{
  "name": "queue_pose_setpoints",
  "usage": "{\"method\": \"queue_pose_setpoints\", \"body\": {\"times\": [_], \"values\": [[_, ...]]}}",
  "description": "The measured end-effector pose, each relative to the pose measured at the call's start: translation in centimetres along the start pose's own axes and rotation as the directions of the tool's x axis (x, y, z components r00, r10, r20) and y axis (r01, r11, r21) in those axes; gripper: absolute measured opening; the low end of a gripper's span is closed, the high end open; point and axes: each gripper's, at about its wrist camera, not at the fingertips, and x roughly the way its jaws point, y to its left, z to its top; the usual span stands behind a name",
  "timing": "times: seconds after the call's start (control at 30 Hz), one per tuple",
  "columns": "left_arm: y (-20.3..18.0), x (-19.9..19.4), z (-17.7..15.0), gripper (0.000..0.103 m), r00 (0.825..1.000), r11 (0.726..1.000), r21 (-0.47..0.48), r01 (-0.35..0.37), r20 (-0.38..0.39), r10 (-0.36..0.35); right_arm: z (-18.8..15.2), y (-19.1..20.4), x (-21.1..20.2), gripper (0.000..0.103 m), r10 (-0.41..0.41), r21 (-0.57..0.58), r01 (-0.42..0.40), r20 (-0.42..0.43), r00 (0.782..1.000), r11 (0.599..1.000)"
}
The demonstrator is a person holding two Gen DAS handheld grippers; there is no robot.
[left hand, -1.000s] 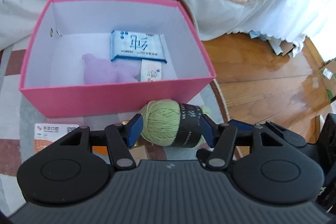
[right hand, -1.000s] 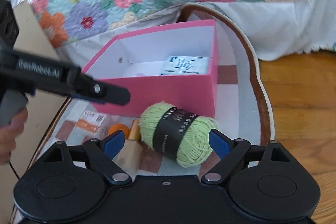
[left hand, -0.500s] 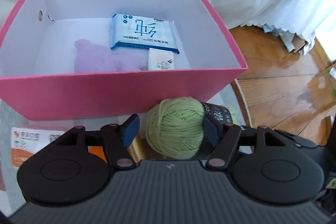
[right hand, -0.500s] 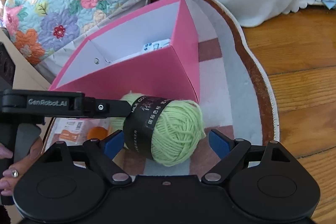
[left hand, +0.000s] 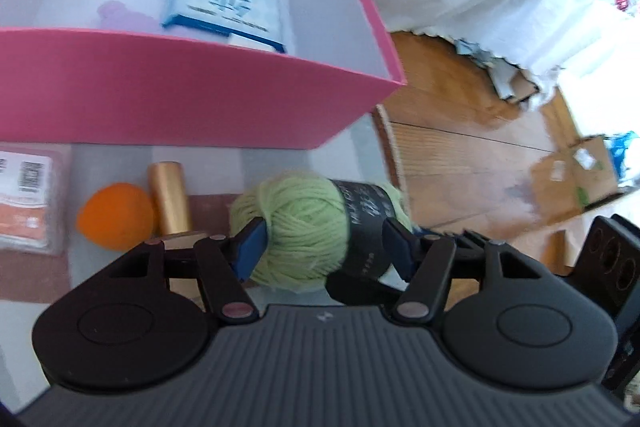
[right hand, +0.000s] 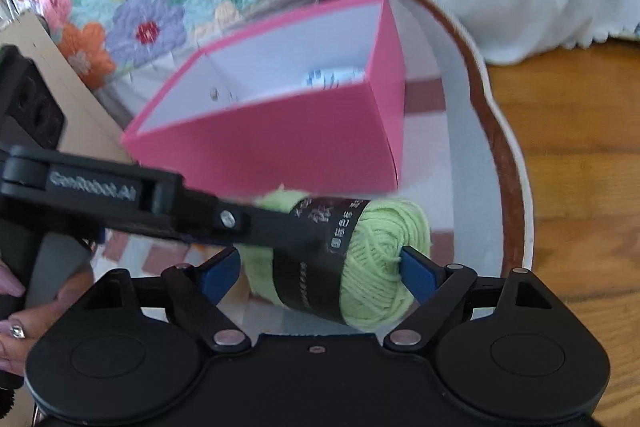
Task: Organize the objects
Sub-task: 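Lower the left tool around the green yarn ball and close, then carry the yarn ball with the left tool into the pink box and release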
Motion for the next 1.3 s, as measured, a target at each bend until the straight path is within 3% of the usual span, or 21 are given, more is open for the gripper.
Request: {"method": "queue_pose_setpoints", "body": {"times": [0.07,0.23,0.33,0.43,0.57,0.63,0.87,1.07,1.3], "values": [[0.0,0.2,-0.1,0.061,0.999,0.999,0.018,-0.043,0.003,0.043,-0.1,-0.1,0.5,0.09,-0.032,-0.009,0.032,-0.027,0.999,0.999],[0.2,1.2,-0.1,0.057,0.999,1.0,-0.005,-0.026,-0.019,0.026,-0.1,-1.2,1.7,0.092,-0.049,0.011,0.051,-0.088,0.995,0.999],[0.2,1.4,-0.2,0.054,1.0,1.0,-0.002,-0.025,-0.012,0.025,-0.1,-1.9,1.9,0.088,-0.019,0.044,0.023,-0.096,0.995,0.999],[0.2,0.3,-0.7,0.05,0.999,0.998,-0.039,0.04,-0.008,-0.041,0.0,-2.5,1.4,0.082,0.036,0.106,-0.025,-0.108,0.994,0.994],[-0.3,-2.0,-1.2,0.05,0.997,0.996,-0.046,0.076,0.001,-0.076,-0.3,-3.1,-0.6,0.078,0.125,0.19,-0.107,-0.089,0.988,0.976],[-0.6,-3.1,-1.6,0.05,0.997,0.996,-0.04,0.078,-0.002,-0.078,-0.5,-1.9,-1.9,0.078,0.116,0.136,-0.105,-0.069,0.991,0.985],[-3.1,-7.9,-2.9,0.051,0.999,0.995,0.091,-0.036,0.015,0.035,-0.8,3.8,-4.9,0.078,0.095,-0.055,-0.096,-0.021,0.995,0.994],[-5.0,-11.5,-3.5,0.051,0.995,0.984,0.149,-0.099,0.043,0.093,-0.7,6.0,-7.3,0.078,0.116,-0.064,-0.114,0.02,0.993,0.991],[-6.1,-15.8,-2.8,0.053,0.991,0.974,0.189,-0.123,0.082,0.109,0.4,9.9,-9.9,0.078,0.097,-0.138,-0.086,0.072,0.993,0.987]]}}
